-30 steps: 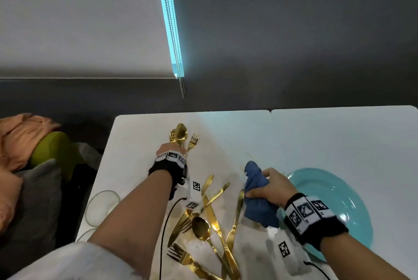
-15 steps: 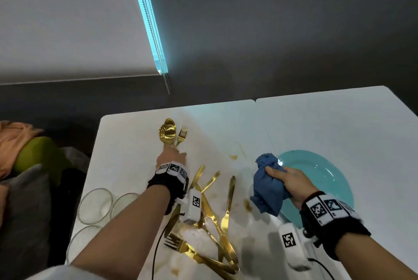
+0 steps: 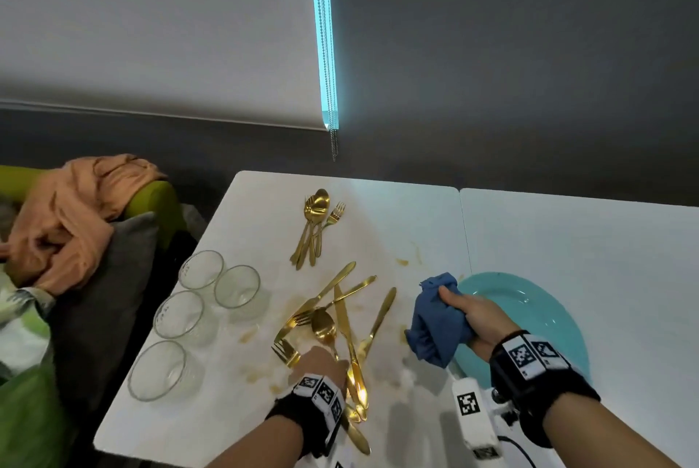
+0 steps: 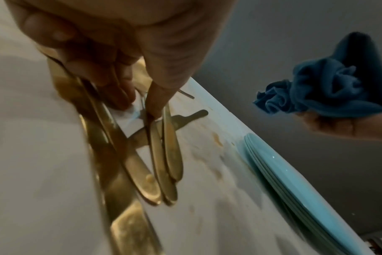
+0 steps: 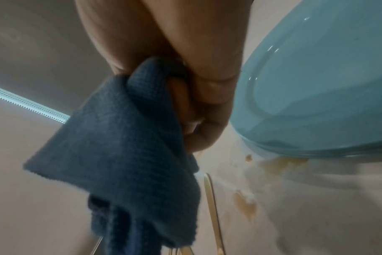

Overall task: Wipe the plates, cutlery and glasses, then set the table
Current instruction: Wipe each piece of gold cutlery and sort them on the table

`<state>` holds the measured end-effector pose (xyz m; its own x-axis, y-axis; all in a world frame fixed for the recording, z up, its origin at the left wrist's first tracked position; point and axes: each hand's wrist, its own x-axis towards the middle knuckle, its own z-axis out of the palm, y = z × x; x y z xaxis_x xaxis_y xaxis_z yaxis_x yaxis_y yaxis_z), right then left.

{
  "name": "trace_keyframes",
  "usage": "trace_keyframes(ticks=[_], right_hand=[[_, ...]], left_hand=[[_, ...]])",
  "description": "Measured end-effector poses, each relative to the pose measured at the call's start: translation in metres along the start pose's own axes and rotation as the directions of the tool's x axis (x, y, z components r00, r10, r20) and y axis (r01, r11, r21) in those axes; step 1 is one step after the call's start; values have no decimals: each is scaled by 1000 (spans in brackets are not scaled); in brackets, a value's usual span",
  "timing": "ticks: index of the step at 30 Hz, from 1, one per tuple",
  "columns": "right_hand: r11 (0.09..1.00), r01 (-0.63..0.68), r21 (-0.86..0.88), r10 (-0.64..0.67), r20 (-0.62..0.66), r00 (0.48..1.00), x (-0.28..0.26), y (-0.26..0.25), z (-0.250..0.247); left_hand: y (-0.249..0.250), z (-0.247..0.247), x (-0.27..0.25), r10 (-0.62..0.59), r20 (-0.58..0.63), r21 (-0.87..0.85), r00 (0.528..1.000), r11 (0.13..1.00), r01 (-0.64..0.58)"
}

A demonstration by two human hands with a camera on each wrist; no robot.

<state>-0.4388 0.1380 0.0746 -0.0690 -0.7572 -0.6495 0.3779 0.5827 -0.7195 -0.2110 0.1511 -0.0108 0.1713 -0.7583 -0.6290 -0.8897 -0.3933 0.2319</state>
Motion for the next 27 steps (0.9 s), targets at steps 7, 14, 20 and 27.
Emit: trace_keyframes(ticks=[7,14,20,27], right_hand=[[998,-50,-45,53,70,996,-21,10,-17],[998,-28,61,21,102,995,-20,21,-10],[986,35,165,-40,26,999,-13,21,18],[934,70,-350,-150,-206,967,1,29,18]], left_hand=[[12,-8,-14,-65,-31,-91,997,994,62],[35,-17,-28,79,-165,-421,983,896,-142],[66,-17,-62,305,-127,-580,944,749,-320],[58,-25,-73,394,-8,-555,919,763,-332]])
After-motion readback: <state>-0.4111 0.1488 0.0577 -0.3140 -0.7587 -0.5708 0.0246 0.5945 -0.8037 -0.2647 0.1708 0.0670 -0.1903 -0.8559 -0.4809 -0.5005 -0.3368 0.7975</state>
